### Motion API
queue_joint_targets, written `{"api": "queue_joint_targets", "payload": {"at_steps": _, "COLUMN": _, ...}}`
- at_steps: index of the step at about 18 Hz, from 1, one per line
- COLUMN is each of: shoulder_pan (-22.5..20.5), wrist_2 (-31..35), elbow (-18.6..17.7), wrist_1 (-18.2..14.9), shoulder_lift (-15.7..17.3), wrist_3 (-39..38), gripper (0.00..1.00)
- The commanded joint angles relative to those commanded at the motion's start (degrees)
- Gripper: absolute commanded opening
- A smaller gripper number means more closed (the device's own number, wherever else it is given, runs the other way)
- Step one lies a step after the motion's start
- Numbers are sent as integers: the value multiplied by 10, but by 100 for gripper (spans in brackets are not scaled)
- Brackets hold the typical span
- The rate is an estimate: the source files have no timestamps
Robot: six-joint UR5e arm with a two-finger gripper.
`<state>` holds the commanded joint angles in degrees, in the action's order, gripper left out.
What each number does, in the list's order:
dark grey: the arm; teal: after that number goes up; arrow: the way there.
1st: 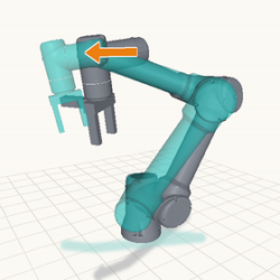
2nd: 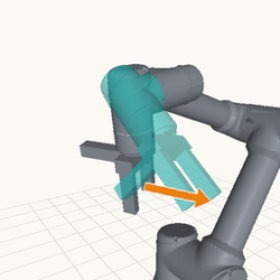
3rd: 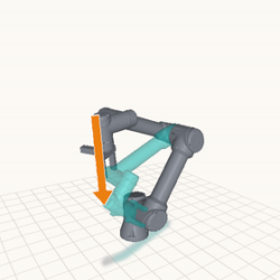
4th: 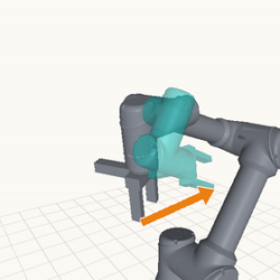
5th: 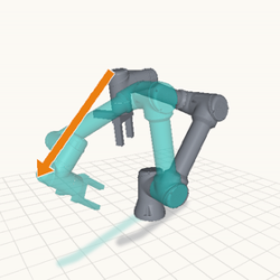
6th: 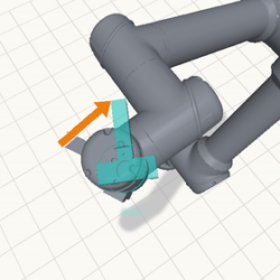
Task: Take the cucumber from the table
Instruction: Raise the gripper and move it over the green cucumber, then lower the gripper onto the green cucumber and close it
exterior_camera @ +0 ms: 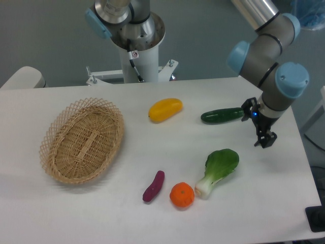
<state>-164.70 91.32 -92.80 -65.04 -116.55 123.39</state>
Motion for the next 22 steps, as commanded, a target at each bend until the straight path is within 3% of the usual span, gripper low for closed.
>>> {"api": "queue_joint_targets", "payload": {"at_steps": 6, "shoulder_pan": -23, "wrist_2": 6, "elbow": -26, "wrist_1": 2, "shoulder_lift": 3, "wrist_3": 40, "gripper": 100}}
{"api": "queue_joint_targets", "payload": {"at_steps": 13, "shoulder_pan": -37, "wrist_2": 5, "elbow": -75, "wrist_1": 6, "shoulder_lift": 15, "wrist_3": 35, "gripper": 100}}
{"api": "queue_joint_targets", "payload": {"at_steps": 19, "shoulder_pan": -40, "wrist_2": 4, "elbow": -130, "wrist_1": 77, "shoulder_lift": 15, "wrist_3": 33, "gripper": 100}}
{"api": "queue_joint_targets", "payload": {"at_steps": 21, "shoulder_pan": -41, "wrist_2": 4, "elbow": -135, "wrist_1": 81, "shoulder_lift": 15, "wrist_3": 33, "gripper": 94}}
{"api": "queue_joint_targets", "payload": {"at_steps": 22, "shoulder_pan": -41, "wrist_2": 4, "elbow": -134, "wrist_1": 81, "shoulder_lift": 14, "wrist_3": 33, "gripper": 85}}
